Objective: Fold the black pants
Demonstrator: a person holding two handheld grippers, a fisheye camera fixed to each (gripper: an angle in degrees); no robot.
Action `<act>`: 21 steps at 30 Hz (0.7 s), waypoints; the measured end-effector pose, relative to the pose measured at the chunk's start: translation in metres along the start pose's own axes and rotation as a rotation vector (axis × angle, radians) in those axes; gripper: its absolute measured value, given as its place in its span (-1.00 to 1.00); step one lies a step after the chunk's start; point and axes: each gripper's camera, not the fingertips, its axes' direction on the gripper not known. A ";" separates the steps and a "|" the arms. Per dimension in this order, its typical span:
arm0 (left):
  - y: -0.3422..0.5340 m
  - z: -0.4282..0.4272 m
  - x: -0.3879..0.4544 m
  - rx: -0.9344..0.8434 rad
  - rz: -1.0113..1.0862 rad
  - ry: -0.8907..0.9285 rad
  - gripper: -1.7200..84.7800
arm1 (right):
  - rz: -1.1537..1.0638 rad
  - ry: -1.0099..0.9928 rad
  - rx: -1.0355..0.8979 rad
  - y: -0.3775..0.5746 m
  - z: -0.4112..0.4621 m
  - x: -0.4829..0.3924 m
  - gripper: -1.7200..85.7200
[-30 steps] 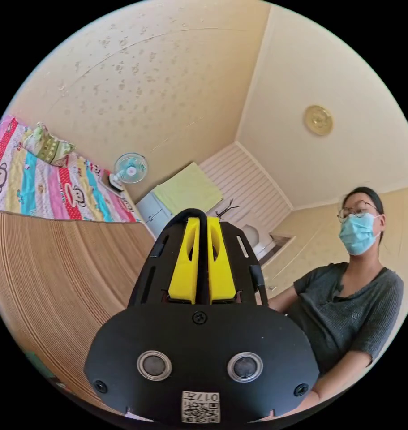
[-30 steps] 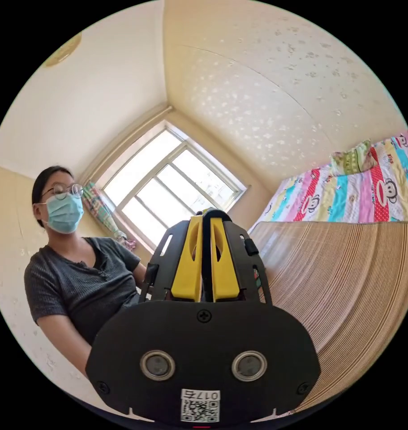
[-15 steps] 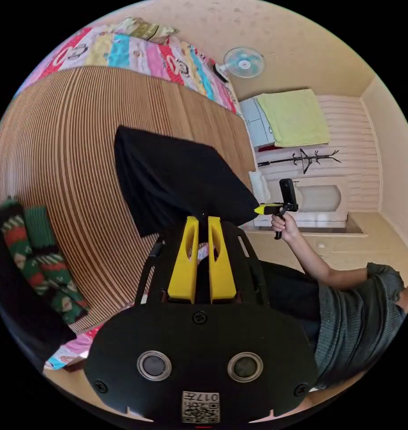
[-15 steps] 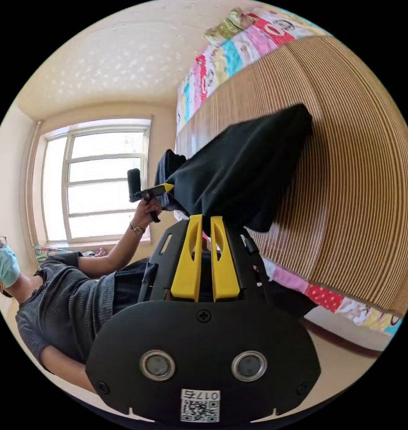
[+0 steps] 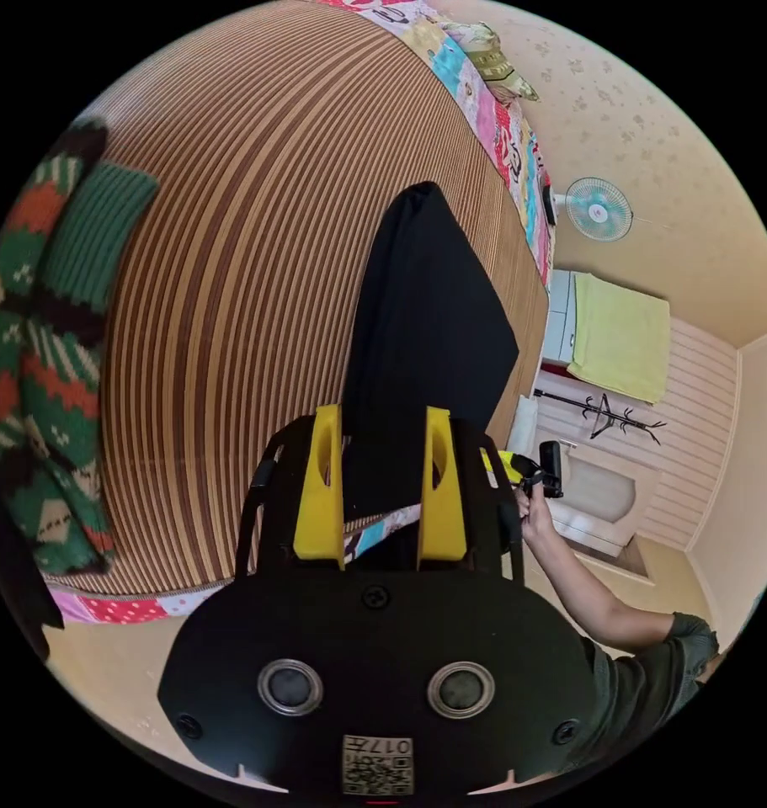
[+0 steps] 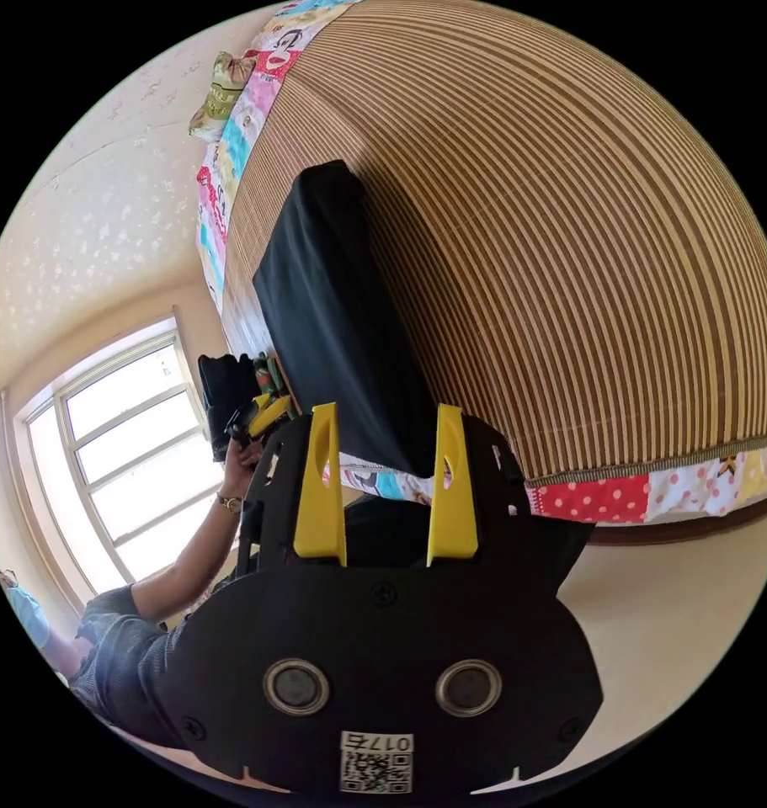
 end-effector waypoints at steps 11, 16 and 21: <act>-0.038 0.043 -0.074 0.052 -0.071 0.149 -0.68 | -0.071 0.021 -0.075 -0.082 0.052 -0.037 -0.45; -0.018 0.046 -0.094 0.019 -0.072 0.138 -0.77 | -0.034 -0.125 -0.217 -0.084 0.054 -0.011 -0.58; 0.020 0.052 -0.119 -0.063 -0.080 0.248 -0.81 | -0.002 -0.418 -0.395 -0.063 0.043 0.028 -0.64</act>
